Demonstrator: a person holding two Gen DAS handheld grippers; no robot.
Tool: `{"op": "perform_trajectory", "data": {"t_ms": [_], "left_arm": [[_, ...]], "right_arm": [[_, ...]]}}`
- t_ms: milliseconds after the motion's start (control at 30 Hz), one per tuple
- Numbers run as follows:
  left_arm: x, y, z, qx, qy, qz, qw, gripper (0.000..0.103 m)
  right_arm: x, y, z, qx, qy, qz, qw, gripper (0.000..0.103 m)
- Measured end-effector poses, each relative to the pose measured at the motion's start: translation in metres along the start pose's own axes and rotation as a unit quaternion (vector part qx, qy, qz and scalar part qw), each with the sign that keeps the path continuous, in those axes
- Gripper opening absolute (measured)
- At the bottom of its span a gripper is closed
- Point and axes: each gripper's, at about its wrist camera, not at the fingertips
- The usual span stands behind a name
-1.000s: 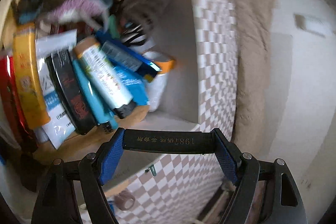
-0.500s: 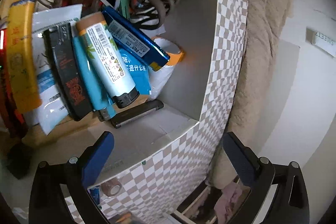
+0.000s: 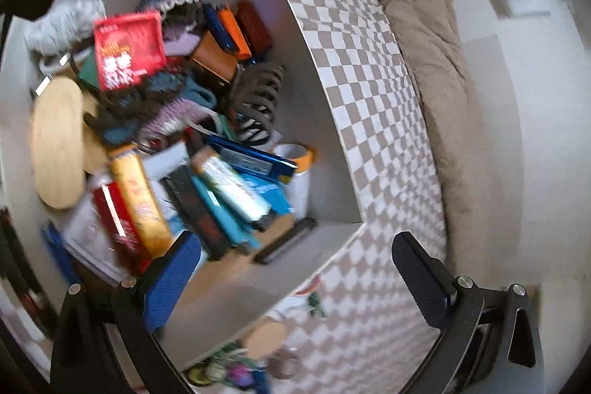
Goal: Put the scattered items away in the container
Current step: 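Withdraw both tools from the box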
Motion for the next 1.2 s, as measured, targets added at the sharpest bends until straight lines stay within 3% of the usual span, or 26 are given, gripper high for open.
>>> {"op": "perform_trajectory", "data": {"t_ms": [167, 300, 500, 667, 967, 1200], "left_arm": [[0.003, 0.011, -0.011, 0.017, 0.008, 0.014, 0.9997, 0.098], [0.003, 0.019, -0.02, 0.032, 0.011, 0.024, 0.9991, 0.099], [0.0, 0.025, -0.029, 0.046, 0.011, 0.024, 0.9986, 0.099], [-0.001, 0.032, -0.038, 0.055, 0.018, 0.021, 0.9981, 0.103], [-0.006, 0.045, -0.057, 0.07, 0.034, 0.026, 0.9966, 0.103], [-0.017, 0.058, -0.075, 0.085, 0.044, 0.035, 0.9948, 0.103]], "right_arm": [[-0.013, -0.013, -0.004, 0.003, 0.019, 0.072, 0.997, 0.103], [-0.03, -0.014, -0.018, 0.008, 0.037, 0.15, 0.988, 0.103], [-0.047, 0.001, -0.054, 0.035, 0.09, 0.287, 0.953, 0.103], [-0.06, 0.01, -0.081, 0.067, 0.126, 0.378, 0.915, 0.103], [-0.084, 0.003, -0.109, 0.07, 0.159, 0.451, 0.875, 0.103], [-0.1, -0.007, -0.134, 0.074, 0.178, 0.466, 0.864, 0.103]]}}
Point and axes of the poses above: each gripper's, at about its wrist camera, not at the fingertips, and z roughly the way its jaws point, y to its right, x to its top, and after that the axes turned 14 degrees about z, right-handed
